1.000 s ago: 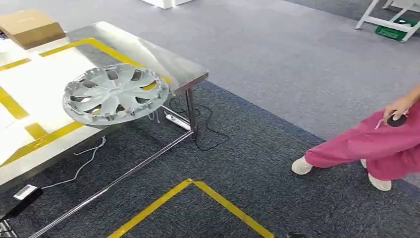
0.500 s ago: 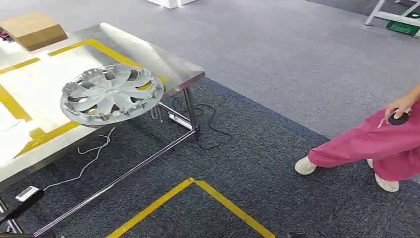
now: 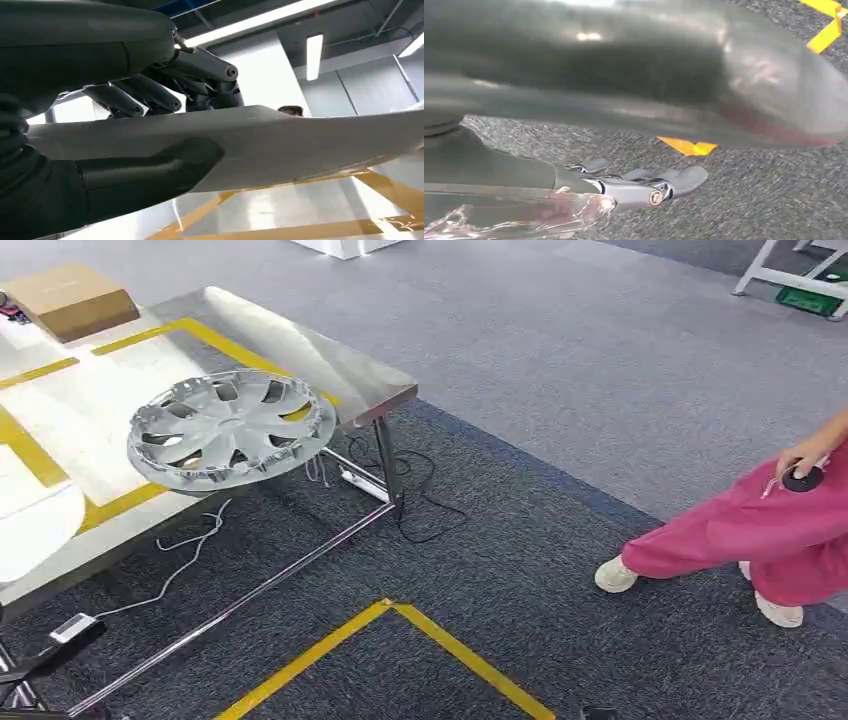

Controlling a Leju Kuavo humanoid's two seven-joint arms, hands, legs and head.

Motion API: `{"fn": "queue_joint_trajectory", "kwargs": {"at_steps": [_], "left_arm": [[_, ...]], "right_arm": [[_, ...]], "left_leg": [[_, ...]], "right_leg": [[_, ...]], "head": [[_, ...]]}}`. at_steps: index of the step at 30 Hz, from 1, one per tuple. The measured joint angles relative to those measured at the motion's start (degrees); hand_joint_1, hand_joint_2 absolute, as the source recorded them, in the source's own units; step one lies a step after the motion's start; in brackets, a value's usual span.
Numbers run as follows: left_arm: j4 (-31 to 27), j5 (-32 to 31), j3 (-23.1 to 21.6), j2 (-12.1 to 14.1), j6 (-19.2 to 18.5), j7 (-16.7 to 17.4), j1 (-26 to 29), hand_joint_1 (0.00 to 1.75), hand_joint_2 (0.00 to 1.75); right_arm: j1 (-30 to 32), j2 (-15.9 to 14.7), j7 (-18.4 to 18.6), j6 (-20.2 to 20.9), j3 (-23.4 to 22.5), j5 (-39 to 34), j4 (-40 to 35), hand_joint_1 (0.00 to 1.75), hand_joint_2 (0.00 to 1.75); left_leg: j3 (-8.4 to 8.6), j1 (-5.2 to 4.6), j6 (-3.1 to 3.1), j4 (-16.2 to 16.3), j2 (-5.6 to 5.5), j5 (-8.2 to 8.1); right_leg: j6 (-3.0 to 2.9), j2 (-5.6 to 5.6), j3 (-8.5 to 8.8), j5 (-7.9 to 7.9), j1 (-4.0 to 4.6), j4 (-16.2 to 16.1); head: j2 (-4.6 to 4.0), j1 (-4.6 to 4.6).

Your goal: Take the parts from the cabinet and place them on the table.

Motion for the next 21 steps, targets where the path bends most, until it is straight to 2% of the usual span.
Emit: {"fn": "queue_joint_trajectory", "kwargs": {"at_steps": [6, 15, 21], "left_arm": [[0.22, -0.02, -2.4, 1.99, -0.72, 0.87, -1.07, 1.75, 1.75], [0.48, -0.02, -3.99, 2.79, -0.72, 0.94, -1.18, 1.75, 1.75], [1.09, -0.02, -6.37, 4.31, -2.51, 3.53, -3.11, 1.75, 1.75]], "right_arm": [[-0.08, -0.02, -0.15, -0.04, 0.46, -0.17, 0.11, 0.0, 0.0], [-0.11, -0.04, -0.22, -0.05, 0.55, -0.17, 0.22, 0.0, 0.0], [-0.3, -0.13, -0.7, -0.09, 0.81, -0.61, 0.63, 0.0, 0.0]], "left_leg": [[-0.06, 0.0, 0.02, 0.0, 0.01, 0.08], [-0.1, 0.0, 0.02, 0.0, 0.01, 0.07], [-0.13, 0.0, 0.04, 0.02, -0.01, 0.07]], "right_leg": [[-0.05, 0.01, 0.1, 0.14, 0.0, 0.01], [-0.05, 0.01, 0.07, 0.14, 0.0, 0.0], [-0.05, -0.06, -0.57, 0.11, 0.0, -0.02]], "head": [[0.0, 0.0], [0.0, 0.02], [0.0, 0.02]]}}
